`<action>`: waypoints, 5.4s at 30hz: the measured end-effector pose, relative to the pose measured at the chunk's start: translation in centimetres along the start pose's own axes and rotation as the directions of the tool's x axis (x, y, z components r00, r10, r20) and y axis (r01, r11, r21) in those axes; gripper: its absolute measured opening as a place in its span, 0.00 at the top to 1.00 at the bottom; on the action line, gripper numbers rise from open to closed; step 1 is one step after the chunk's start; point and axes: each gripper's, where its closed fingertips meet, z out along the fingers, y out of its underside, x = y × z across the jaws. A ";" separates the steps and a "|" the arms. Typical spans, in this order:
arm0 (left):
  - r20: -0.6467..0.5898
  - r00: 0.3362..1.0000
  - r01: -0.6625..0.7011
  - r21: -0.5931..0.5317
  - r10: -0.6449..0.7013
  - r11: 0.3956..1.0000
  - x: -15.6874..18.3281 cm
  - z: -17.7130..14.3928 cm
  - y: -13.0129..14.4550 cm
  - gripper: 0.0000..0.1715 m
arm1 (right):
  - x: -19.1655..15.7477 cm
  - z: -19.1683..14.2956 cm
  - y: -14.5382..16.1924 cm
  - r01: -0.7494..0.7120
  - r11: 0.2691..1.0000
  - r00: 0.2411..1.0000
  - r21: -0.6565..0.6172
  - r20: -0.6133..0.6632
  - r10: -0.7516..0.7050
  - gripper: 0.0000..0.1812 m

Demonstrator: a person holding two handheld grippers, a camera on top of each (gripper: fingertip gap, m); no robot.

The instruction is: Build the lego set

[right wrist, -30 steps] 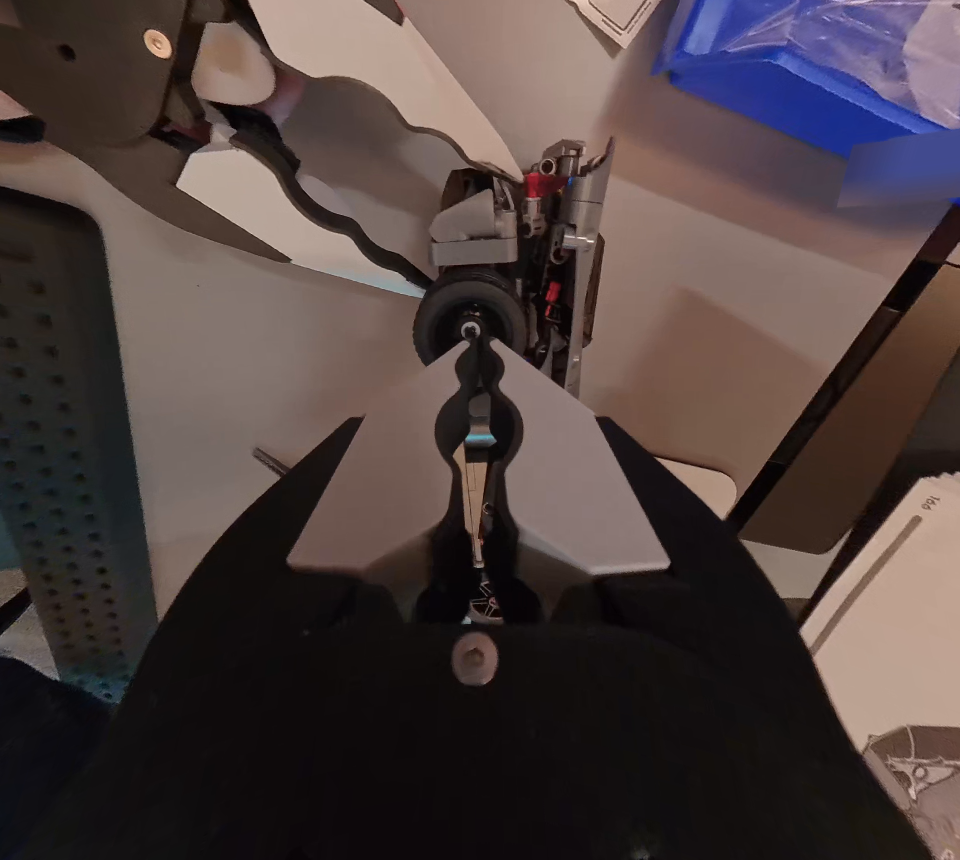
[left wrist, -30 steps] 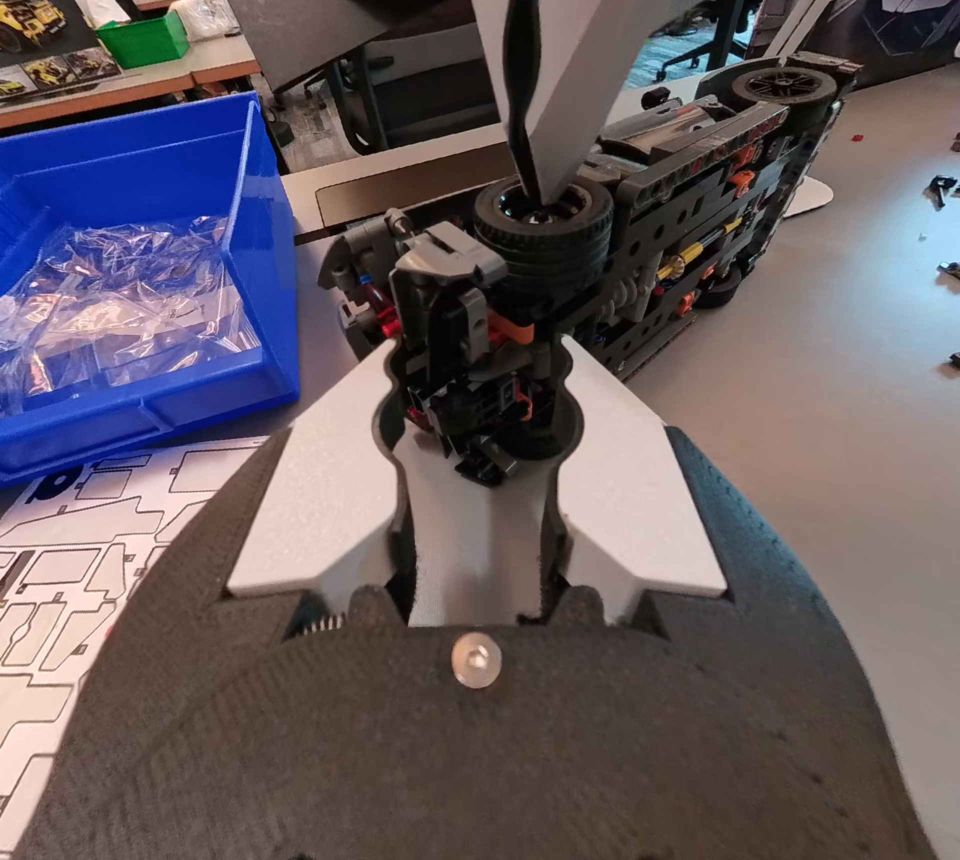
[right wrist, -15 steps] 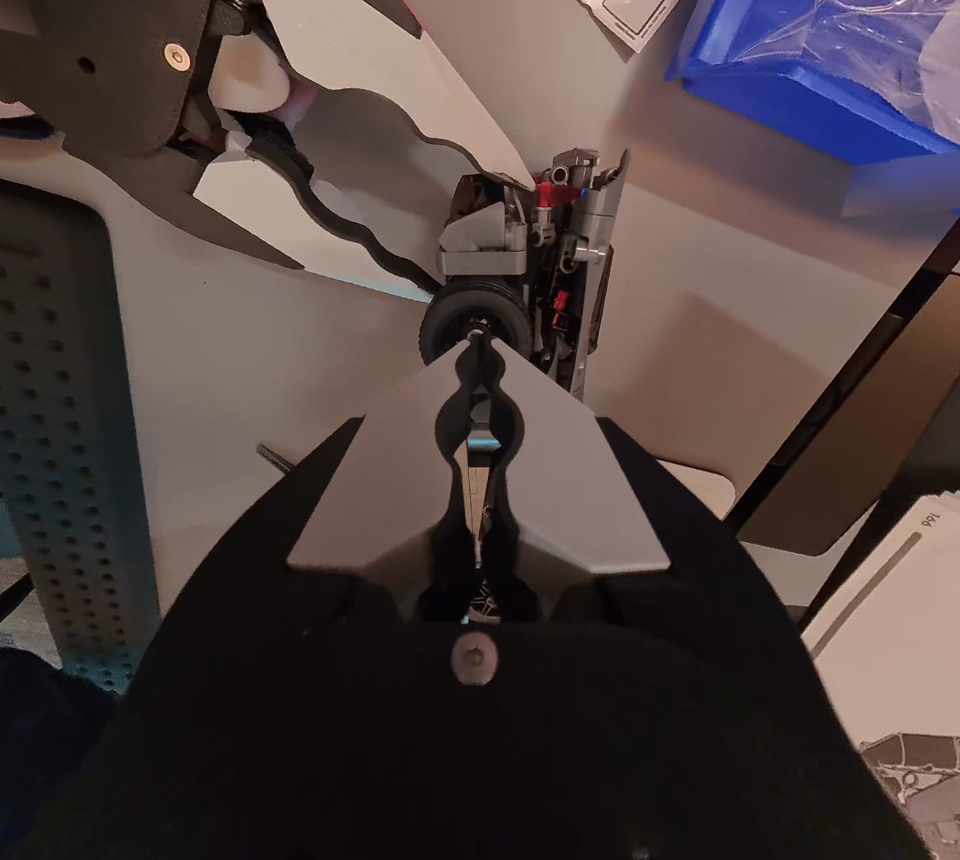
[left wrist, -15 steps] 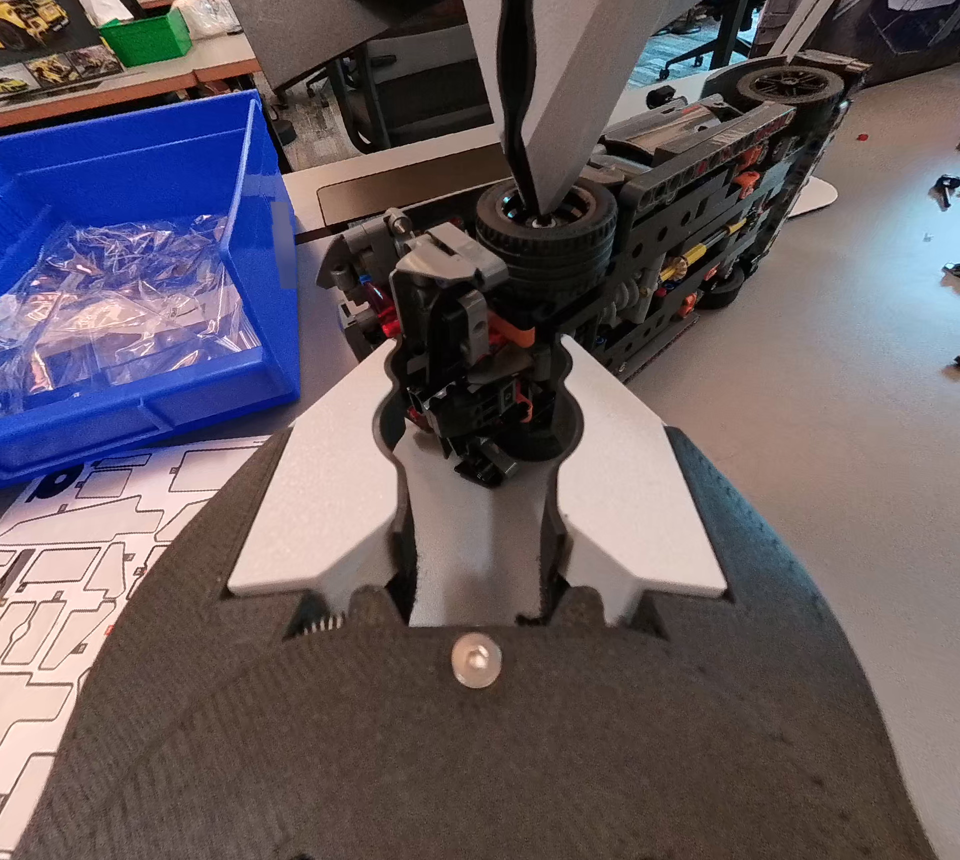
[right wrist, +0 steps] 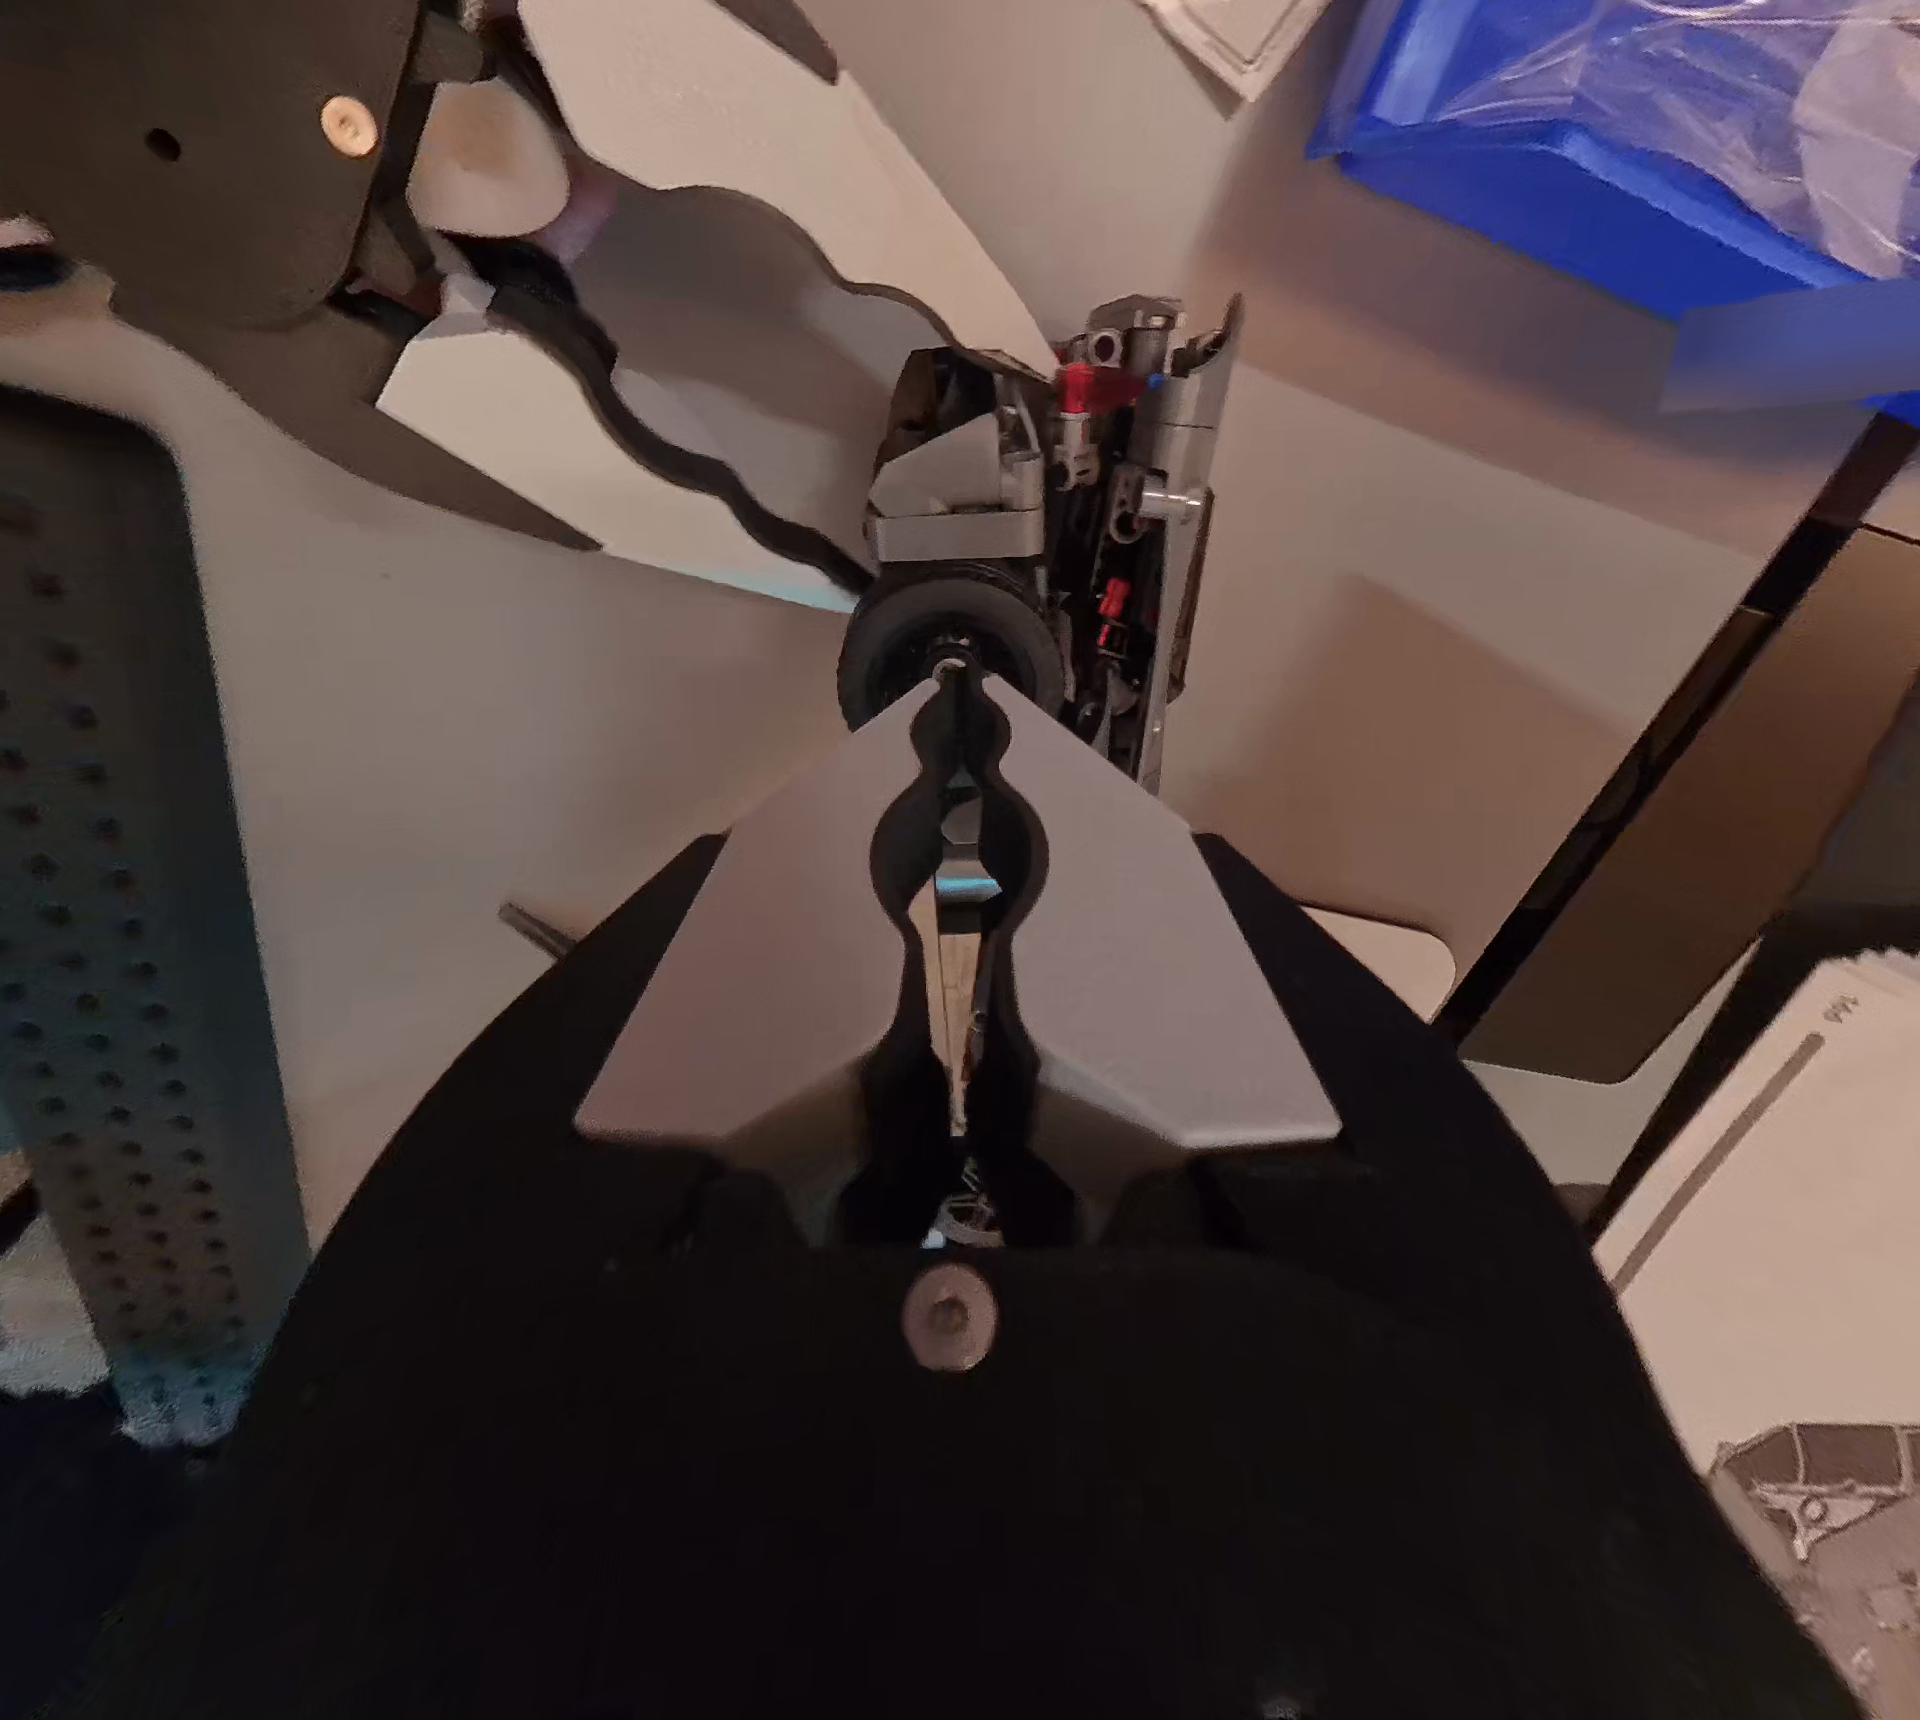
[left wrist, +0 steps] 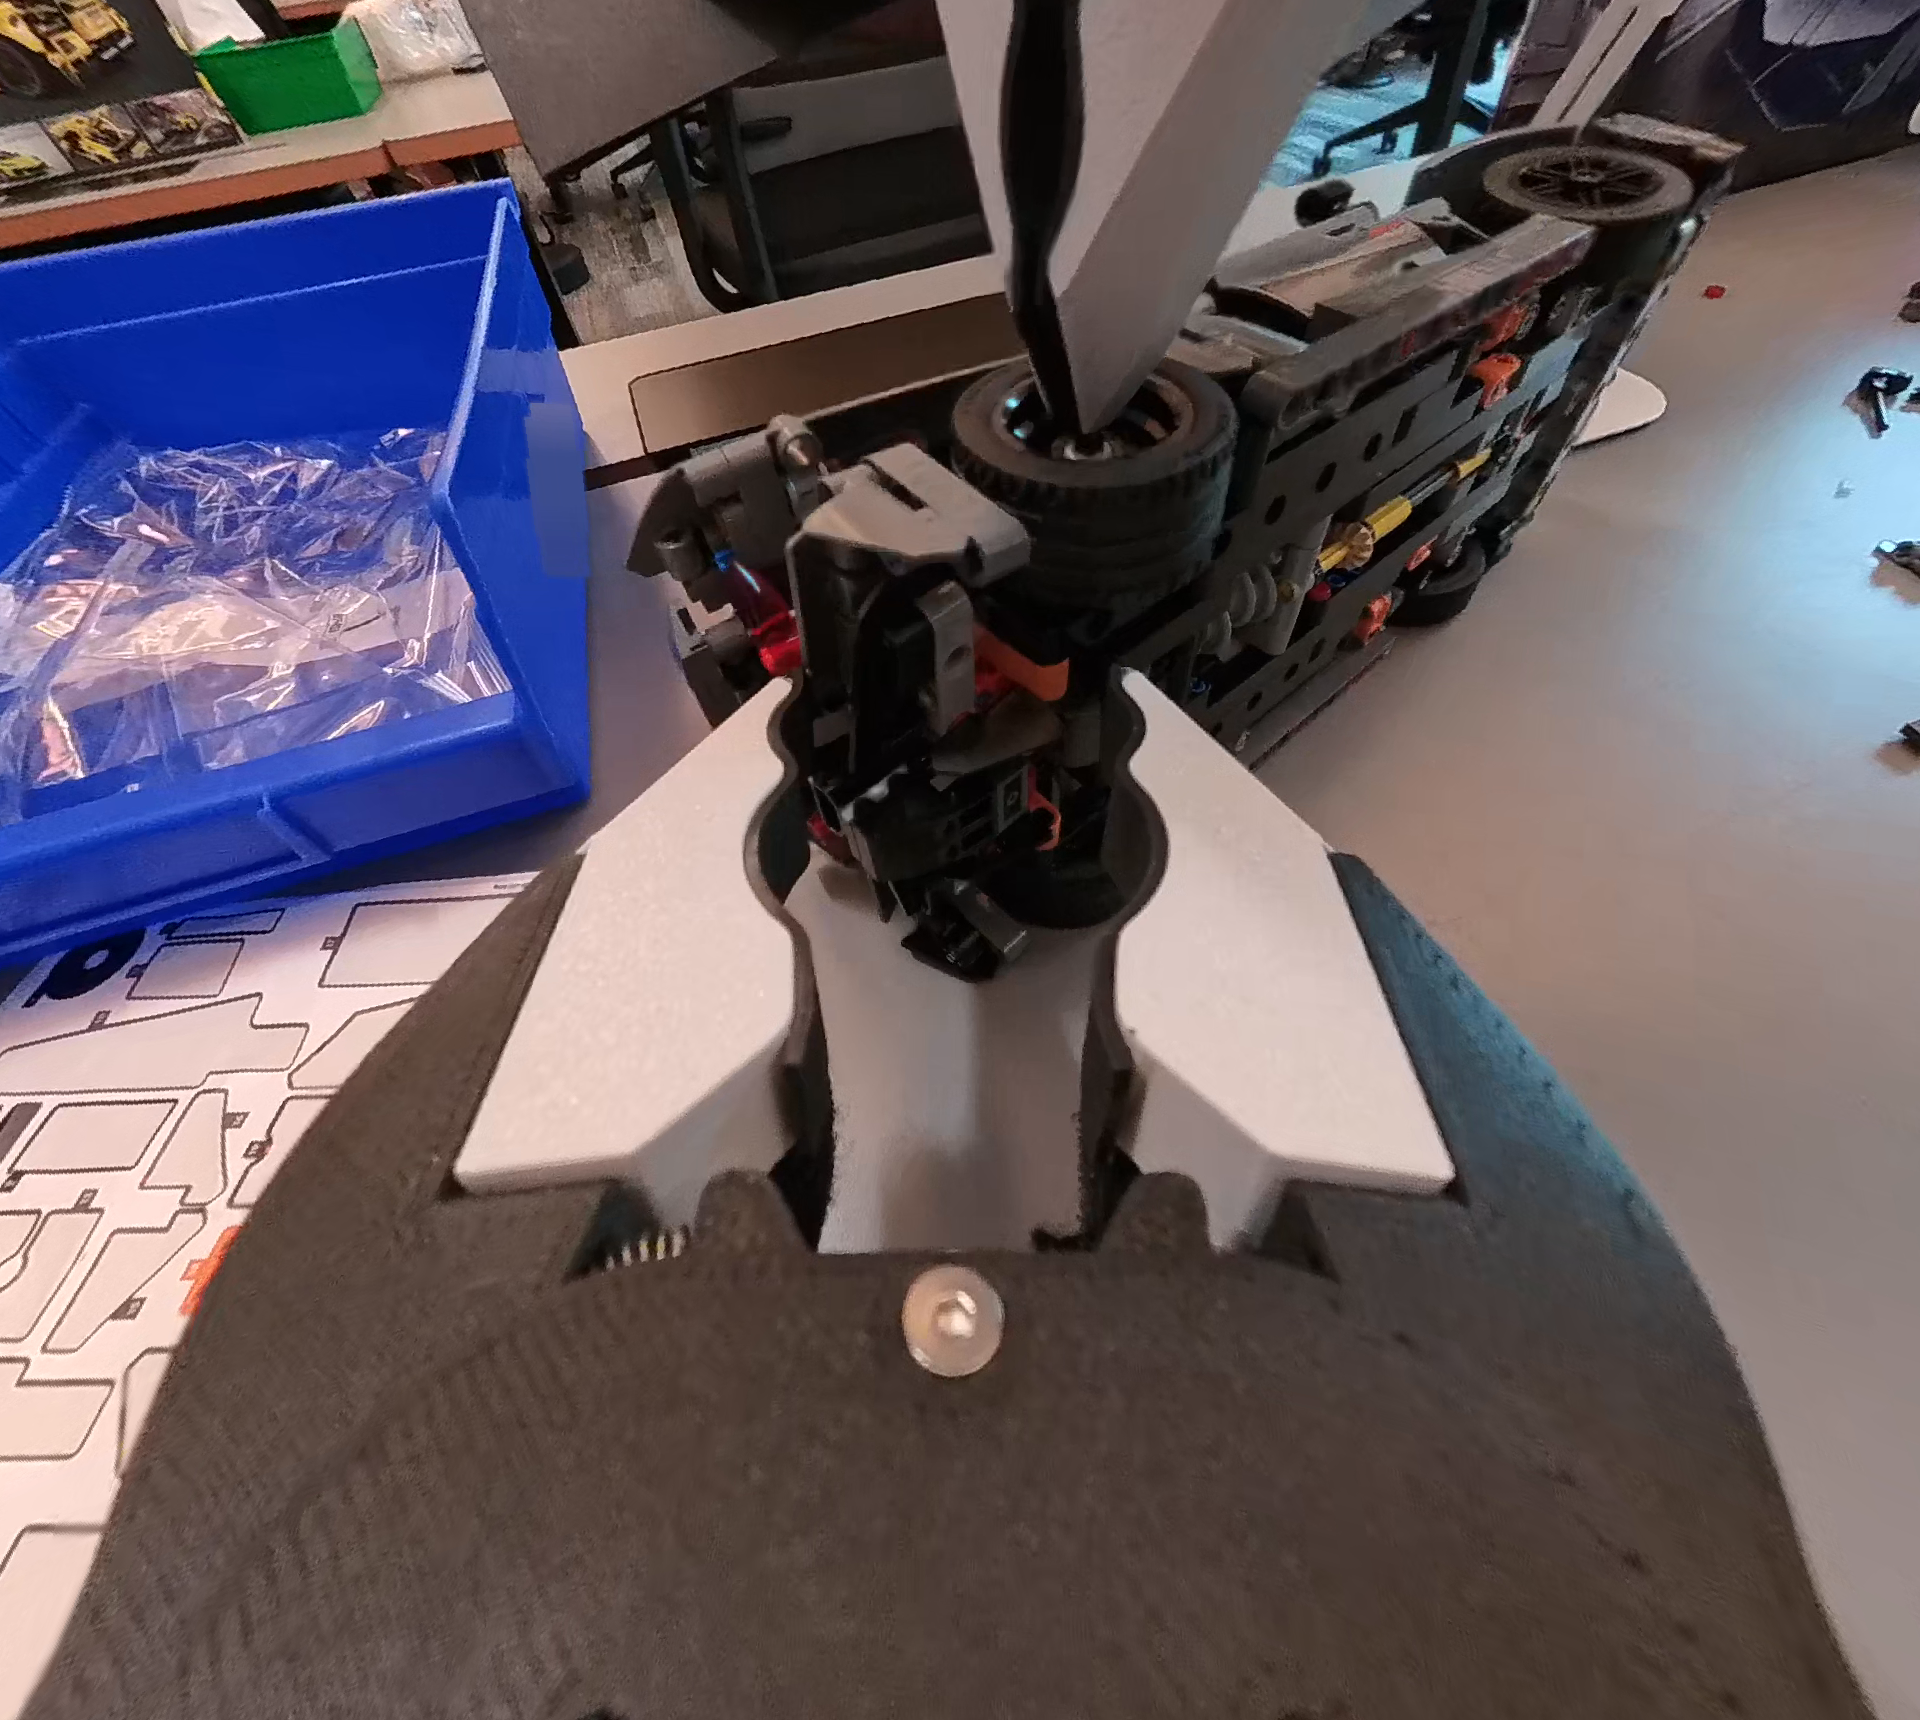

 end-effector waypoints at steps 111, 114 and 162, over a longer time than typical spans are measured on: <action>-0.058 0.998 -0.042 -0.018 0.041 0.999 0.9 0.0 0.6 0.66 | 1.6 4.1 17.8 -0.418 0.507 0.785 0.754 0.020 0.619 0.60; -0.058 0.997 -0.042 -0.018 0.041 0.999 1.0 0.0 0.6 0.66 | 1.8 4.2 17.8 -0.439 0.484 0.775 0.757 0.046 0.630 0.62; -0.057 0.997 -0.044 -0.024 0.042 0.999 1.0 0.0 0.6 0.65 | 2.2 4.7 18.0 -0.424 0.531 0.773 0.733 -0.014 0.635 0.62</action>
